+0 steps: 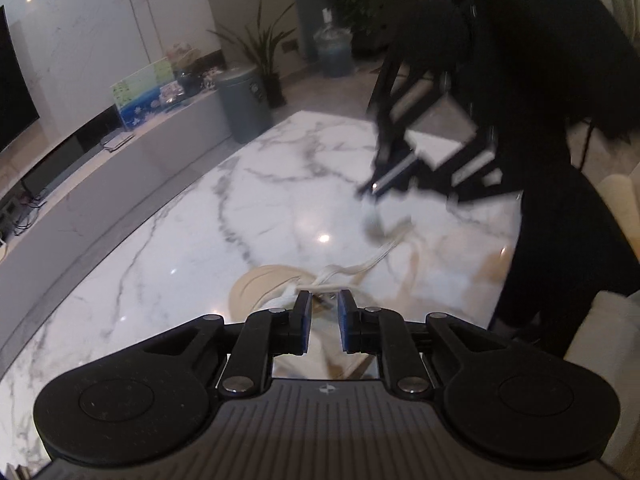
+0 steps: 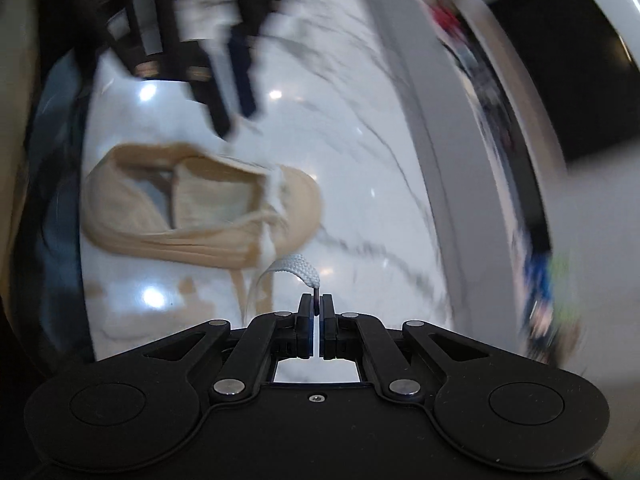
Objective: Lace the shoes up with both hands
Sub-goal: 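Bring the lace tip back to the sneaker eyelets with the right gripper, then hold the sneaker eyelet flap with the left gripper while the right gripper inserts the lace tip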
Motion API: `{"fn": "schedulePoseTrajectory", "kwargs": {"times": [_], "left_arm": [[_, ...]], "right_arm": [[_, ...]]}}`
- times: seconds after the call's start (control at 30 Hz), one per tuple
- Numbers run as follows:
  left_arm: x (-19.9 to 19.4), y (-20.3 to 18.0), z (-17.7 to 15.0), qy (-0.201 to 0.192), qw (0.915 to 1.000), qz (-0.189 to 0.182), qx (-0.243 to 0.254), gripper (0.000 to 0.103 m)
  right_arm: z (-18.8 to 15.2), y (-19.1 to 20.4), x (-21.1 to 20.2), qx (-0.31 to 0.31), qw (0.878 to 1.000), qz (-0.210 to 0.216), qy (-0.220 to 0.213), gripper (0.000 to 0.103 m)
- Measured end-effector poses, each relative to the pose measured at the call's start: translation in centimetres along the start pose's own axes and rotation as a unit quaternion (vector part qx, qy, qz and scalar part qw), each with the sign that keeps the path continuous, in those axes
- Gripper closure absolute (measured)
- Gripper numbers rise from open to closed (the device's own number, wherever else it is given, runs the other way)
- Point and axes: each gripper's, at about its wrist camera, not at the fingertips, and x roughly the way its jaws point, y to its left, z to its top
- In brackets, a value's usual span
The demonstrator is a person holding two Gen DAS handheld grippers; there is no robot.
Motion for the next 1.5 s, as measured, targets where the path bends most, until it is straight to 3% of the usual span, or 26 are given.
{"fn": "schedulePoseTrajectory", "kwargs": {"times": [0.1,0.33,0.5,0.6,0.7,0.83,1.0,1.13,1.27,1.5], "left_arm": [[0.5,-0.1,-0.1,0.002,1.0,-0.007,-0.002,0.088],[1.4,0.3,-0.6,0.002,0.9992,-0.033,-0.021,0.088],[2.2,0.9,-0.7,0.011,0.9992,-0.026,-0.029,0.085],[2.5,1.0,-1.0,0.021,0.9994,-0.012,-0.026,0.085],[2.2,1.4,-1.6,0.022,0.9991,-0.013,-0.034,0.084],[2.0,1.6,-2.1,0.029,0.9987,-0.011,-0.039,0.083],[1.9,1.6,-2.4,0.035,0.9984,-0.014,-0.042,0.083],[1.9,1.6,-2.5,0.04,0.9982,-0.015,-0.042,0.083],[2.0,1.8,-2.6,0.043,0.9981,-0.014,-0.043,0.083],[2.4,2.0,-2.6,0.047,0.9979,-0.018,-0.042,0.083]], "right_arm": [[1.0,1.9,0.5,-0.079,0.997,0.003,-0.014,0.103],[2.2,3.6,1.6,-0.181,0.982,-0.01,-0.05,0.103],[2.4,4.1,1.9,-0.218,0.974,-0.018,-0.052,0.103],[2.6,3.7,1.9,-0.207,0.977,-0.012,-0.05,0.103],[2.8,2.6,1.8,-0.143,0.988,0.007,-0.049,0.103],[2.8,0.2,1.1,-0.012,0.995,0.07,-0.064,0.102],[2.7,-3.6,2.0,0.163,0.973,0.153,-0.055,0.097],[1.9,-5.5,3.8,0.269,0.94,0.207,-0.028,0.092],[1.7,-5.1,4.7,0.31,0.92,0.239,-0.02,0.081],[1.7,-5.4,6.5,0.325,0.911,0.253,0.003,0.08]]}}
